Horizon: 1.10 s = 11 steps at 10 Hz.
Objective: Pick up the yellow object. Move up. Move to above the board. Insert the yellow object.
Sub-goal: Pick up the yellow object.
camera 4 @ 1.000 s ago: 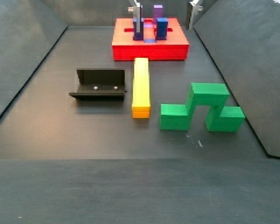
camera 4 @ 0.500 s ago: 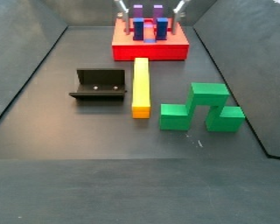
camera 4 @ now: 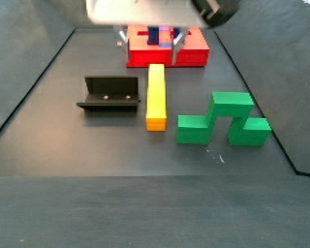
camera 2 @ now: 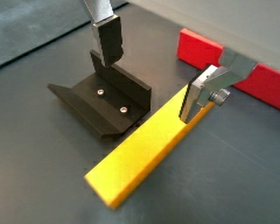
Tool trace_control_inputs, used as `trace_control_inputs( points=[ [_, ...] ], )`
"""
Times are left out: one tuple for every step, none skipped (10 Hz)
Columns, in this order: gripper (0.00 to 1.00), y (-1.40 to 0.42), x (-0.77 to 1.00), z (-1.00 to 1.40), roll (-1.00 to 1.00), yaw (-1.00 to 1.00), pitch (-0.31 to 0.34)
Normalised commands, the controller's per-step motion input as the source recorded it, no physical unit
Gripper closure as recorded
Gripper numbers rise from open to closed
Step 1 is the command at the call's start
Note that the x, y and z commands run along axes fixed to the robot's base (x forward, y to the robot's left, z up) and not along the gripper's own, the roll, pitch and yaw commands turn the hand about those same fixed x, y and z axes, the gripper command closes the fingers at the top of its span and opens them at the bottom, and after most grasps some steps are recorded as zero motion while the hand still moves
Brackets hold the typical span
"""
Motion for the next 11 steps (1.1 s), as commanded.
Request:
trace_control_inputs(
  points=[
    [0.00, -0.14, 0.00, -0.63, -0.01, -0.03, -0.126],
    [0.00, -0.05, 0.00, -0.51, -0.08, 0.00, -0.129],
    [0.00, -0.05, 0.00, -0.48, -0.07, -0.01, -0.114],
    [0.00, -0.07, 0.00, -0.52, 0.00, -0.04, -0.093],
    [0.00, 0.00, -0.12, -0.41, 0.00, -0.05, -0.056],
    [0.00, 0.00, -0.18, -0.26, 0.00, 0.00, -0.080],
    [0.00, 0.00, -0.24, -0.19, 0.00, 0.00, -0.071],
    [0.00, 0.01, -0.31, -0.19, 0.00, 0.00, -0.066],
    [0.00, 0.00, -0.19, -0.31, 0.00, 0.00, -0.069],
    [0.00, 0.00, -0.16, -0.32, 0.00, 0.00, -0.063],
    [0.00, 0.00, -0.10, -0.25, 0.00, 0.00, -0.036]
  ],
)
